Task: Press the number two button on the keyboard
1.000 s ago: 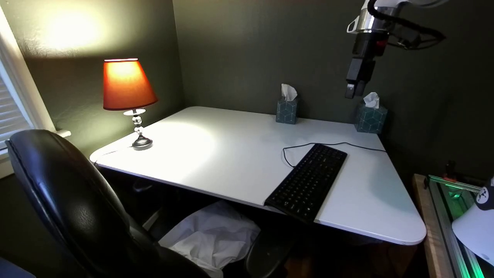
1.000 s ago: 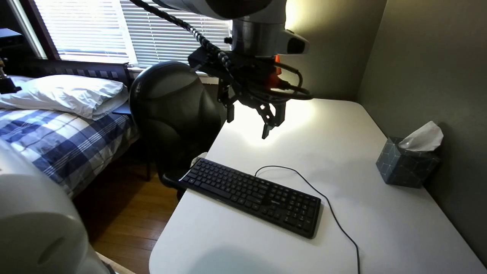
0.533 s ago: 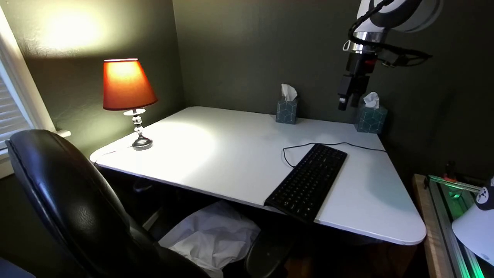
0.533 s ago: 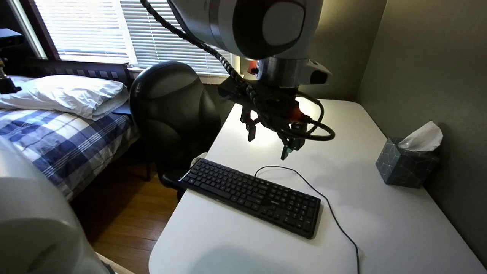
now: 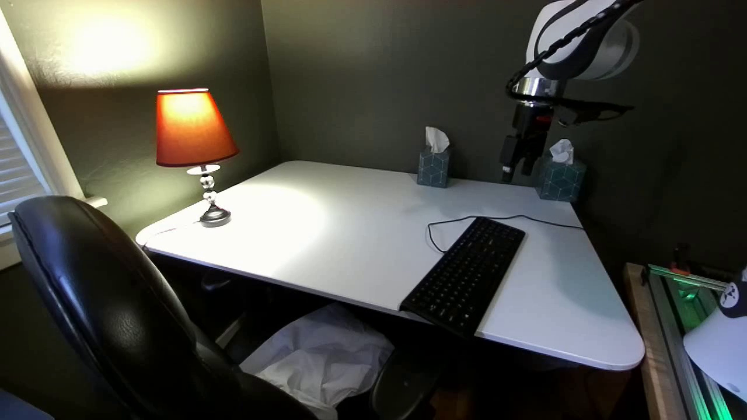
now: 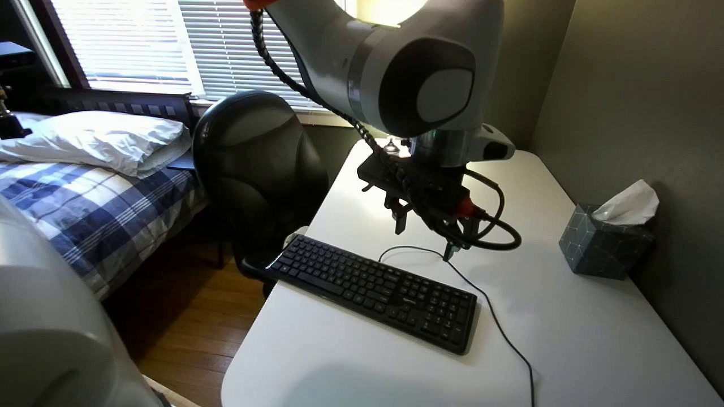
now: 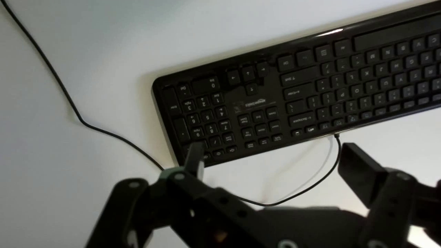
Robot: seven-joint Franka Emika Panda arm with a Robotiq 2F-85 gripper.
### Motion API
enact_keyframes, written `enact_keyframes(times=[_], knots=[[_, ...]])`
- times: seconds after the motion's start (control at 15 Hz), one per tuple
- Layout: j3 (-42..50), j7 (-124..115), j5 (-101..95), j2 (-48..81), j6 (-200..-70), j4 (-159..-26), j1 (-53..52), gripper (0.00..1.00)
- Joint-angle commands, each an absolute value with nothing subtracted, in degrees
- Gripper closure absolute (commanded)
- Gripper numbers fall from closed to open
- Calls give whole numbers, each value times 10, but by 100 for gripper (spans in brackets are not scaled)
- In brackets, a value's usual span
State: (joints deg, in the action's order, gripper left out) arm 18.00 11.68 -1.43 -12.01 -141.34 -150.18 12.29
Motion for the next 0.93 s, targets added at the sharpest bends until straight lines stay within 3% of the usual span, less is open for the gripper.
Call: enact_keyframes(times=[0.0,0.67,0.8,0.87], knots=[[172,118,-12,-110,-1415,-1498,131,0],[168,105,-10,-53,-1407,-1454,129,0],[167,104,-10,-28,-1407,-1436,129,26],[166,101,-12,-16,-1410,-1430,130,32]])
